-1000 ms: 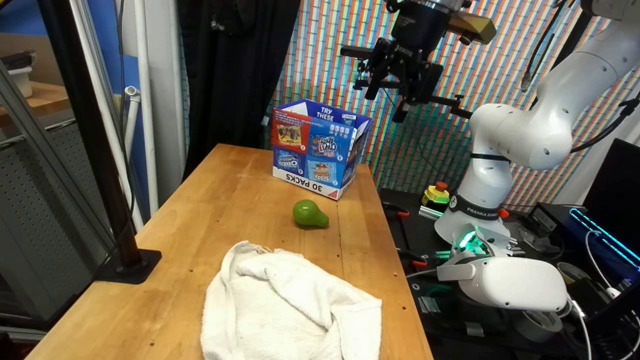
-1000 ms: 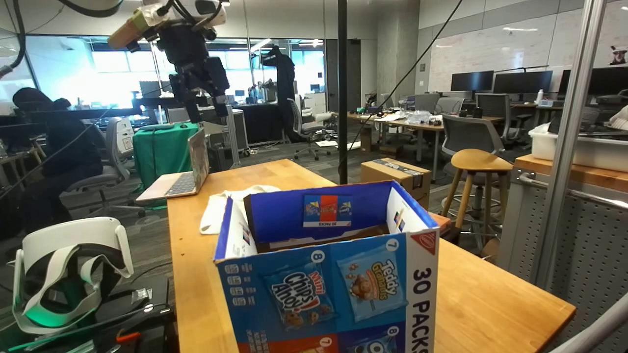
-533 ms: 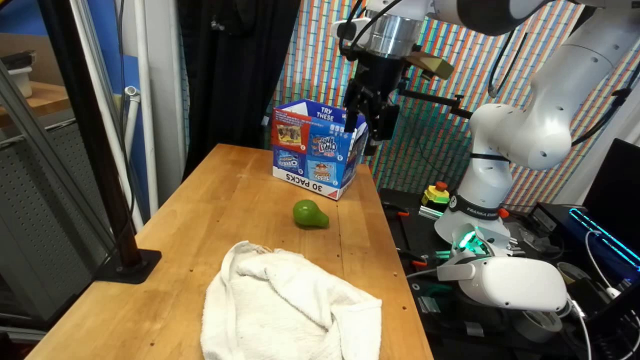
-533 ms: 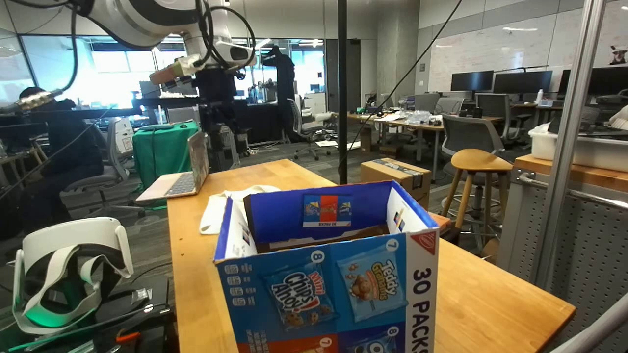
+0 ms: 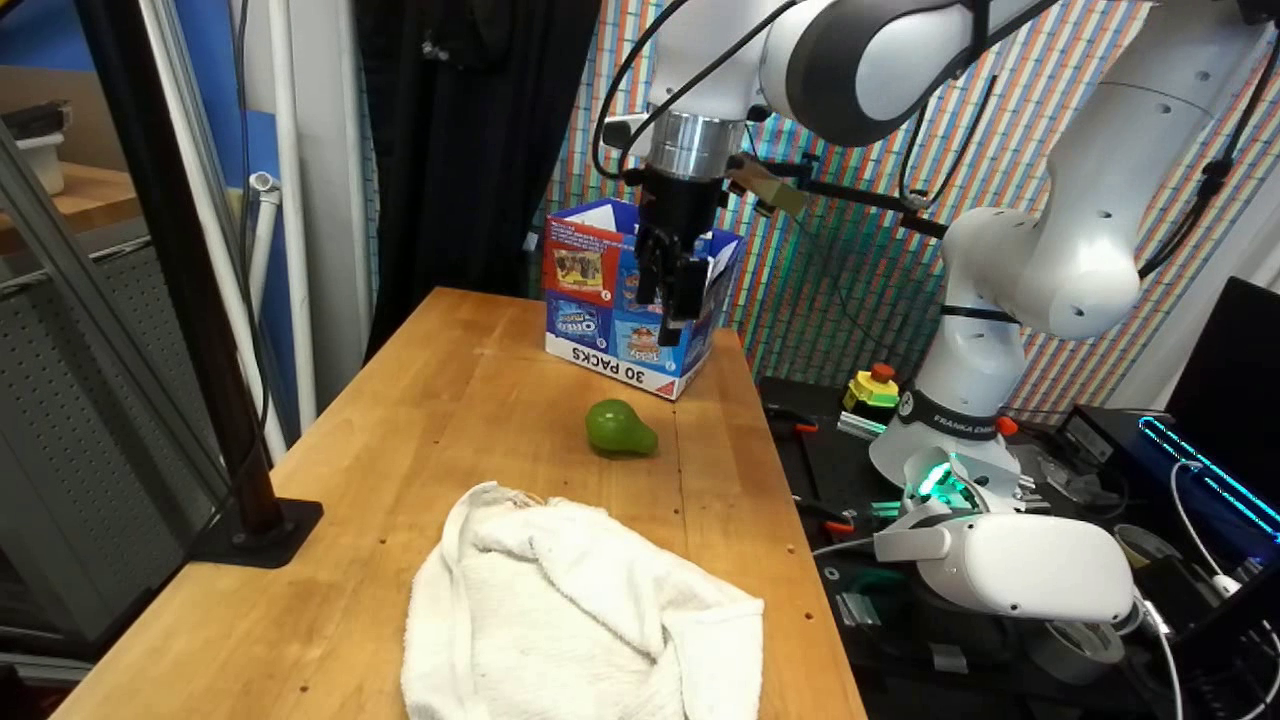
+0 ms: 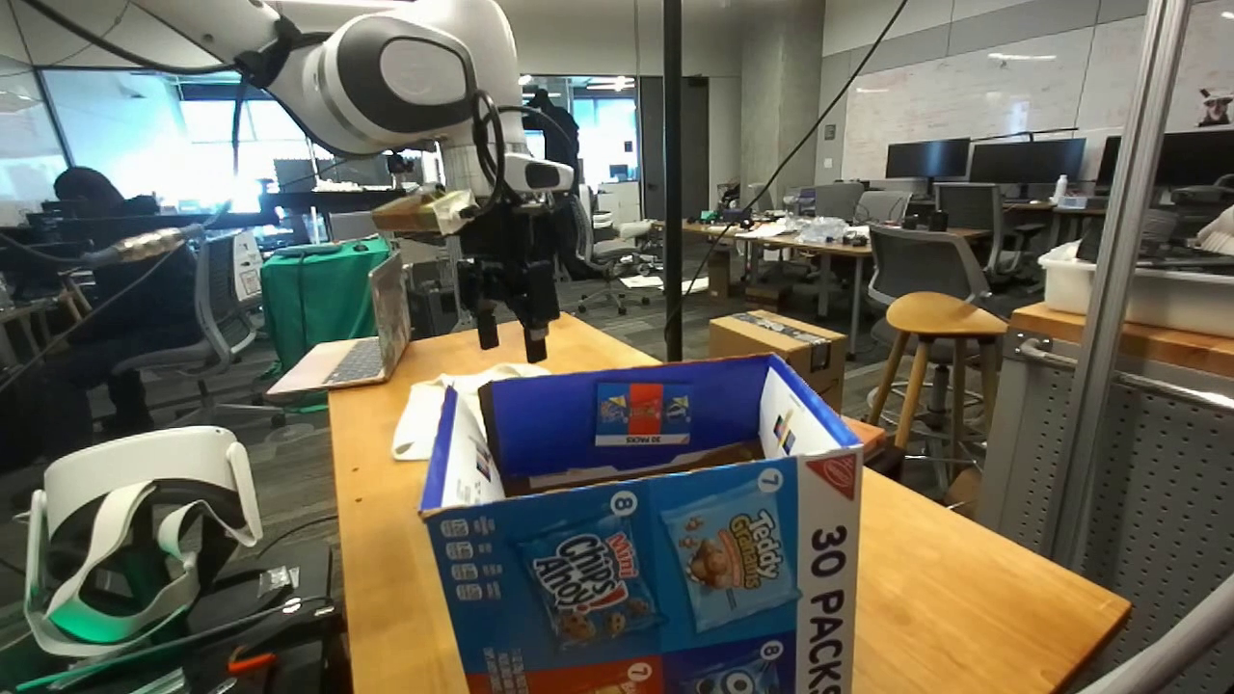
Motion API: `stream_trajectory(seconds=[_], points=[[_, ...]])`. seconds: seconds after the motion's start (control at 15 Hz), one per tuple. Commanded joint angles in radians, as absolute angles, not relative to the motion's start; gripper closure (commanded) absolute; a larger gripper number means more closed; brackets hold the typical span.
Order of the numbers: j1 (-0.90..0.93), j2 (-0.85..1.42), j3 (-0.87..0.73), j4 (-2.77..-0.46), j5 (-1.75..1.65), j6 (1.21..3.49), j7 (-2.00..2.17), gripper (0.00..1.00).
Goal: Put the green object in the towel then put it in the box
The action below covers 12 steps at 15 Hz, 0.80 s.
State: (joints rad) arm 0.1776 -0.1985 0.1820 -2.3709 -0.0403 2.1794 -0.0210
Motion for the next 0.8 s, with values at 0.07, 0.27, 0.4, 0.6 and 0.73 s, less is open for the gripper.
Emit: stream_trajectory(seconds=[0.07,0.27,0.4,0.6,0.73], points=[[0.166,-0.106,0.177,-2.339,-0.062,2.264,-0.012,0.00],[0.160,-0.052,0.171,-2.325,-0.065,2.299,-0.015,0.00],[0.157,-0.021,0.165,-2.318,-0.071,2.308,-0.017,0.00],[0.153,0.022,0.157,-2.313,-0.082,2.310,-0.013,0.00],[0.151,0.049,0.152,-2.313,-0.083,2.320,-0.011,0.00]])
